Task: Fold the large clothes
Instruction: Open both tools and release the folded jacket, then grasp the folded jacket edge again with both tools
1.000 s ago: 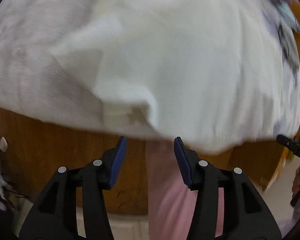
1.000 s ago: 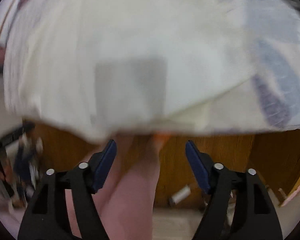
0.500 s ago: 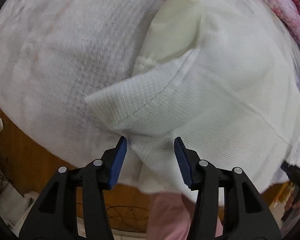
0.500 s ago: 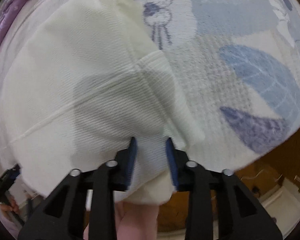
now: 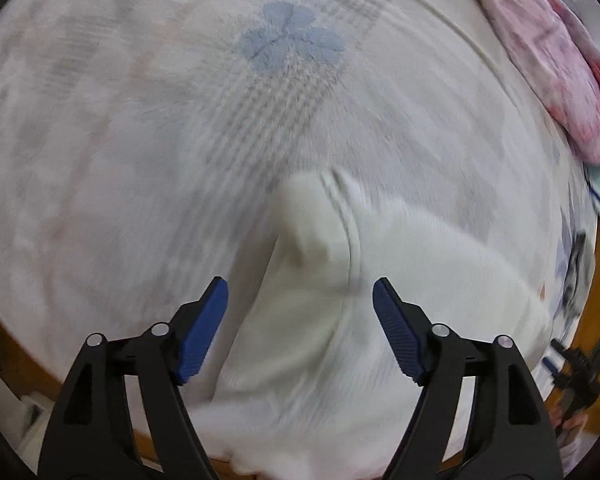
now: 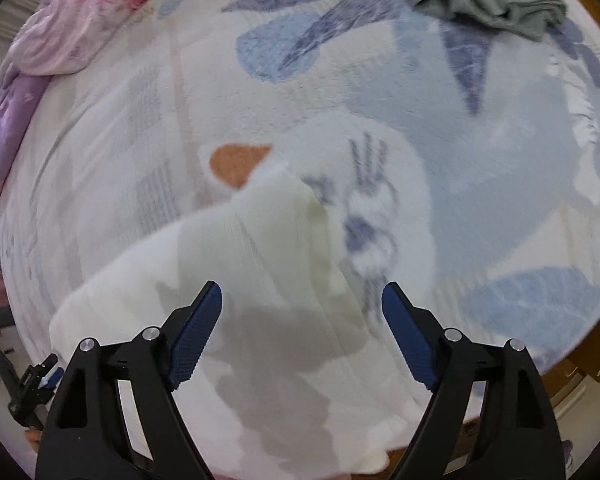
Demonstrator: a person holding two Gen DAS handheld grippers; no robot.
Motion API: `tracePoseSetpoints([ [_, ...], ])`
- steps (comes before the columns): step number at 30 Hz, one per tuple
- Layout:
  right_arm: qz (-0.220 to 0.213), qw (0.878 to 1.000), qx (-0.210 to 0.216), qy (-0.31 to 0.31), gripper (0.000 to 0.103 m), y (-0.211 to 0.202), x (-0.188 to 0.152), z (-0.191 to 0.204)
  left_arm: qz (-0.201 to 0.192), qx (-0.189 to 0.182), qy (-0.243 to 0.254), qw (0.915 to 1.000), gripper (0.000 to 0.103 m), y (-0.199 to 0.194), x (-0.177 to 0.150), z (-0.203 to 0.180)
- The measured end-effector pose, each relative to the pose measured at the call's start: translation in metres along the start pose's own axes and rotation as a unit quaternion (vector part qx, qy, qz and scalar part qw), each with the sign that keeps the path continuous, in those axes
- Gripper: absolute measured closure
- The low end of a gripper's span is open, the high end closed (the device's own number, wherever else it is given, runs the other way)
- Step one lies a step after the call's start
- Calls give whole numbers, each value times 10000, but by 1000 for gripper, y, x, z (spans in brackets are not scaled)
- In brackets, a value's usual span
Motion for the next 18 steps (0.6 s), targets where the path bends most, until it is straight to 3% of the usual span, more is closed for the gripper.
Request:
tracePoseSetpoints([
  [1,82,9999,-7,102,24,13,8,1,80,-12,-59,9999,28,7,9,4],
  [2,94,9998,72,136,25,18,10,3,184,-124,-110,9997,42,16,15,4],
  [3,91,9997,198,118,38,24,12,7,228,-383,-82,9990,56,20,20,1],
  [4,138,9994,286,133,60,29,13,11,262,-500,-52,9984,66,20,18,-4],
  [6,92,9986,352,379,74,25,14,16,160,-312,244,9991,78,13,20,-11],
  [7,-12,9990,321,312,80,20,17,21,48,-259,440,9987,91,7,23,-16],
  [9,-121,9995,239,192,83,17,29,28,-191,-248,574,9979,91,-4,37,-28],
  [15,-419,9971,467,433,88,15,61,41,-147,-24,775,9969,92,-3,79,-46],
  [18,-255,9964,467,657,88,28,72,37,11,55,798,9968,90,4,87,-57],
])
Point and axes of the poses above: each gripper's, at about its wrist camera, not at the fingertips, and y roughly the way its jaws point, z to its left, x to its top, the point moved 6 cm from there along y, roughly the way its jaws point, and after that the axes turned 5 degrees about x, right-handed, at the moved point
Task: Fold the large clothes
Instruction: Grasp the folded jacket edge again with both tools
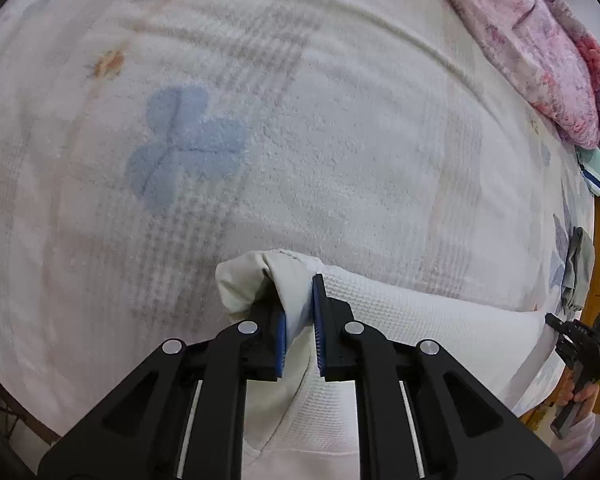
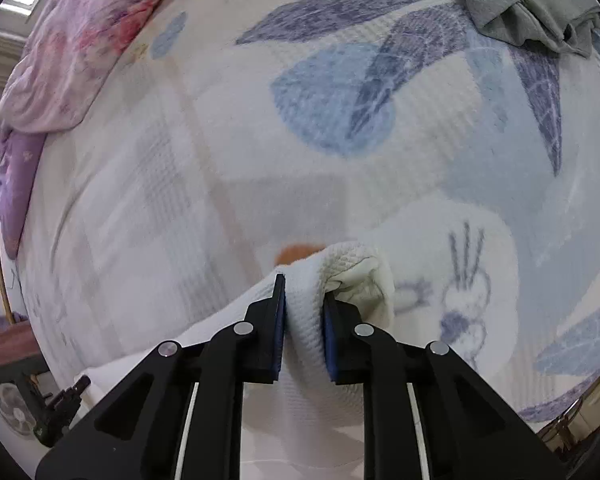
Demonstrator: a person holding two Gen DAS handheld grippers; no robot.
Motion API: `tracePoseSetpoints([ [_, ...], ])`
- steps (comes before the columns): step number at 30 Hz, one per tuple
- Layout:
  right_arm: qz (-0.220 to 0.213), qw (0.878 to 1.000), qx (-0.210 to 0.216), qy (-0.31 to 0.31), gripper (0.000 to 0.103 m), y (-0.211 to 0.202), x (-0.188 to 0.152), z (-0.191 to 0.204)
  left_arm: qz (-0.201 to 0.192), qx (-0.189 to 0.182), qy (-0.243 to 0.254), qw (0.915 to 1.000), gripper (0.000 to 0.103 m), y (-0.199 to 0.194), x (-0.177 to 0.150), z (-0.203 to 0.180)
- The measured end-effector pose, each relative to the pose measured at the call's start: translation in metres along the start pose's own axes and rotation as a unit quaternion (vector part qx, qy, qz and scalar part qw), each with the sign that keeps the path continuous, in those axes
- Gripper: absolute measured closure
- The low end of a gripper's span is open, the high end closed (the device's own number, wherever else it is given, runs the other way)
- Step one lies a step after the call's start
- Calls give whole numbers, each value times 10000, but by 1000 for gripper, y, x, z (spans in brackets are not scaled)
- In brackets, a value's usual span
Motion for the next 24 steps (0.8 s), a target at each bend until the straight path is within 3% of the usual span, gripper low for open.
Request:
tracePoseSetpoints([
  [3,172,9995,-160,-194,79,0,-4,3,192,153,-69,9997,78,9,-10,8],
  [4,206,9989,-305,-301,61,-8,-11,5,183,198,-66,9996,69,7,-14,7],
  [5,172,9981,-424,-406,50,-11,-14,10,139,362,-21,9992,52,0,-21,10],
  [6,61,9969,-555,-551,37,-20,-21,10,84,578,30,9983,48,-9,-30,13],
  [9,-168,9921,-893,-864,35,-49,-57,0,-2,865,123,9962,48,-28,-59,21],
  [11,-320,9916,-864,-904,45,-62,-87,-11,36,877,104,9961,48,-34,-86,26],
  [12,-237,9914,-880,-944,61,-58,-95,-15,96,818,85,9966,48,-33,-100,27],
  [13,21,9903,-978,-991,73,-47,-114,-25,199,766,94,9968,49,-27,-110,25],
  [15,413,9895,-1053,-896,85,-15,-137,-36,703,733,190,9946,61,2,-146,21],
  [17,1100,9834,-1255,-717,91,25,-175,-66,1126,877,196,9896,66,33,-177,23],
  [18,1263,9803,-1333,-725,96,34,-189,-73,1111,953,189,9891,66,40,-188,23],
  [20,1144,9798,-1406,-840,96,27,-198,-71,1003,1085,206,9888,66,37,-197,20],
  [24,1167,9794,-1439,-807,96,36,-206,-78,1022,995,223,9895,65,42,-203,20],
])
Point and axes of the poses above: each gripper's, at about its wrist camera, not at the fingertips, and y roughly the way its jaws point, z to its left, x to its top, the point moved 6 cm from there along y, roughly the way its jaws point, and after that the axes turned 5 degrees about x, right-handed, at the moved point
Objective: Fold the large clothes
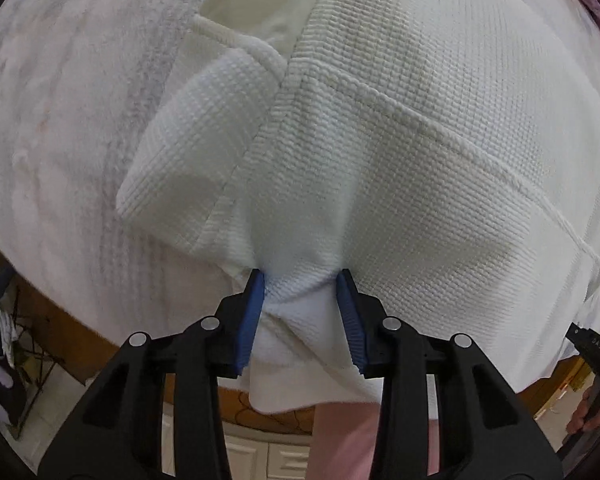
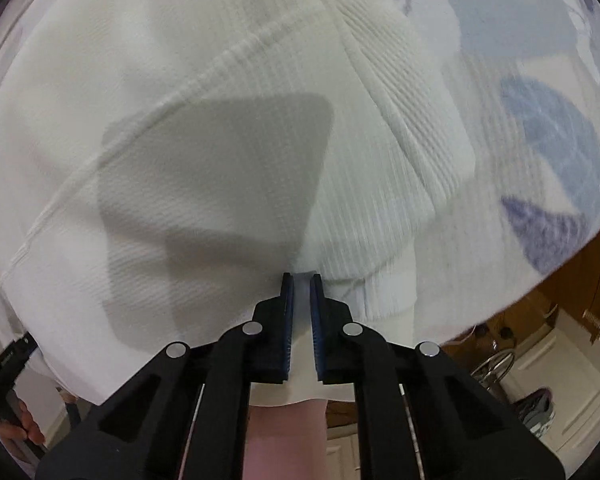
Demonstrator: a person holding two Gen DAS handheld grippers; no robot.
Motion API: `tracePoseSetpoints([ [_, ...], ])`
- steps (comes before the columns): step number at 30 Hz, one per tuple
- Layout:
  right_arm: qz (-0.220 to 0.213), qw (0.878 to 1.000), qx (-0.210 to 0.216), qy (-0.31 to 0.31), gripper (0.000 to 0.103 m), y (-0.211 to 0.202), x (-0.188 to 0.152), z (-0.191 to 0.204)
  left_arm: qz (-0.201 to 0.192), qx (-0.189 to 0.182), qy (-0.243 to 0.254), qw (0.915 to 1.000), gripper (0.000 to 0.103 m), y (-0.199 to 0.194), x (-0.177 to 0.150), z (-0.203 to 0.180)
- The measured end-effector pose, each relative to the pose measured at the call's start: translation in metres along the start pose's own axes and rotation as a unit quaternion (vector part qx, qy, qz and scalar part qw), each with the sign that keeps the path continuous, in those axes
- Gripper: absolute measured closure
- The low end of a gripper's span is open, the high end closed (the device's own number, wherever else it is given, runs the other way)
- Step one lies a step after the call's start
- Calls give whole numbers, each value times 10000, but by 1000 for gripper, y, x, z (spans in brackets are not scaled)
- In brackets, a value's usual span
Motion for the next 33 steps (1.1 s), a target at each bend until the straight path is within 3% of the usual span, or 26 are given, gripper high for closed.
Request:
tracePoseSetpoints([
  [4,264,9994,-195,75,94,0,5,3,92,-61,48,9999,63,0,6,1],
  [6,259,9996,1,135,92,-13,5,7,55,-70,138,9999,62,-10,12,-2],
  [8,147,9995,245,165,78,-31,6,15,47,-88,240,9997,56,-22,14,-1],
  [10,-39,9998,159,103,47,-50,6,21,-34,-64,331,9994,54,-35,14,-3],
  [18,-1091,9933,192,-325,45,-124,10,60,-454,-54,515,9976,51,-79,30,-9],
  [23,-1896,9759,541,-938,45,-157,32,102,-810,-107,574,9950,51,-102,46,-29],
  [26,-2302,9603,693,-1414,46,-164,43,138,-1103,-98,627,9919,51,-116,54,-45],
  [27,-2435,9546,685,-1577,50,-166,37,145,-1183,-110,626,9909,52,-115,55,-54],
  [32,-2683,9286,918,-2394,83,-153,45,186,-1639,-415,561,9840,86,-116,65,-88],
  [33,-2669,9251,943,-2533,97,-146,47,192,-1835,-434,552,9805,93,-117,69,-96],
])
Point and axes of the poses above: each gripper's, at about its wrist camera, not at the fingertips, and y roughly the way its jaws point, z to its left, x to its top, the point moved 6 cm from there along y, roughly the way its jaws point, and after that the axes turned 5 degrees about x, right-handed, at the moved point
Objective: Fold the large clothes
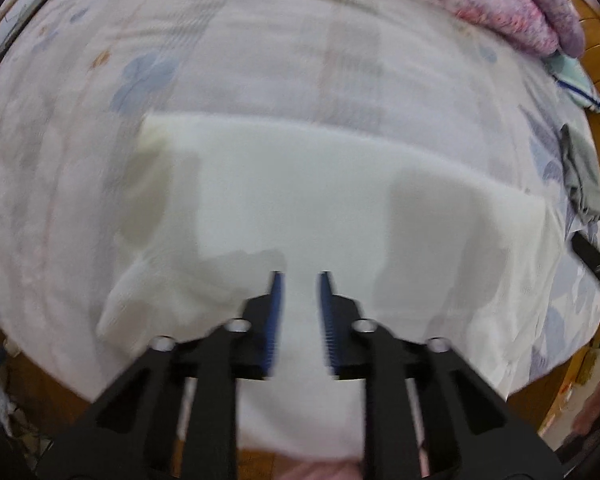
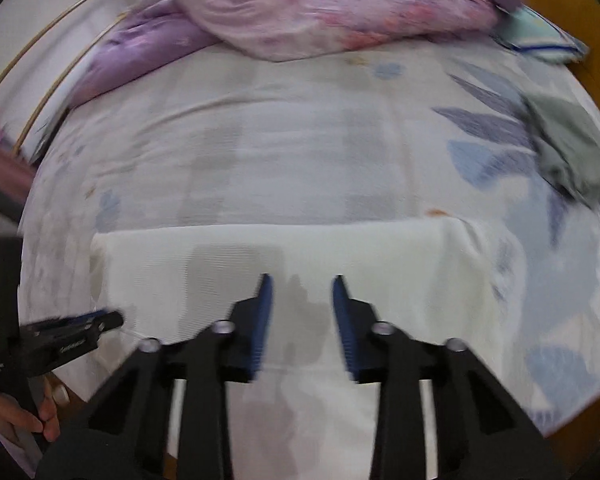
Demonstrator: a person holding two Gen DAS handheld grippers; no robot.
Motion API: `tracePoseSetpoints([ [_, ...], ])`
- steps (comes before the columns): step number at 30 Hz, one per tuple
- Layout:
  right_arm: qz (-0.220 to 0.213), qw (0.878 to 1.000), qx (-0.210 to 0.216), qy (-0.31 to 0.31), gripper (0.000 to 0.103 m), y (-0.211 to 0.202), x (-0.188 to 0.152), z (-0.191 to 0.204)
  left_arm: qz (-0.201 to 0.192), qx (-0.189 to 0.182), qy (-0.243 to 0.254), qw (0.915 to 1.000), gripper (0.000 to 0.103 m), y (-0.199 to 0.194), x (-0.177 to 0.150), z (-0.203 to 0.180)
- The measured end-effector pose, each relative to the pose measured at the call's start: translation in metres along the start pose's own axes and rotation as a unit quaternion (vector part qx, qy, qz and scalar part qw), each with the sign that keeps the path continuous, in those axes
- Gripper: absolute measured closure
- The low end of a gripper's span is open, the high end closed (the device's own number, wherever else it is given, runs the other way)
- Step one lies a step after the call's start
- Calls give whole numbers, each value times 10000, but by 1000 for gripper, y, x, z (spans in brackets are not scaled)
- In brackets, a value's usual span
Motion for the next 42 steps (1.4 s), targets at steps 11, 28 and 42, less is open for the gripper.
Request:
tracePoseSetpoints([
  [11,-684,9953,500,-464,103,74,27,16,-1268,166,281,9914,103,25,49,-51],
  [28,-1542,9798,-448,-1192,103,84,-20,-44,-2601,889,1599,9481,101,71,35,19],
  [42,-2249,9681,-1103,56,98,-15,-65,-71,-2520,430,717,9641,101,14,-9,67],
])
Point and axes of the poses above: each gripper's, at about its wrist camera, not at the fingertips, and y roughly the way its jaws point, z to its left, x to its top, the point moved 6 cm from there along y, roughly the way its jaws point, and after that the axes turned 5 degrees about x, right-handed, at the moved point
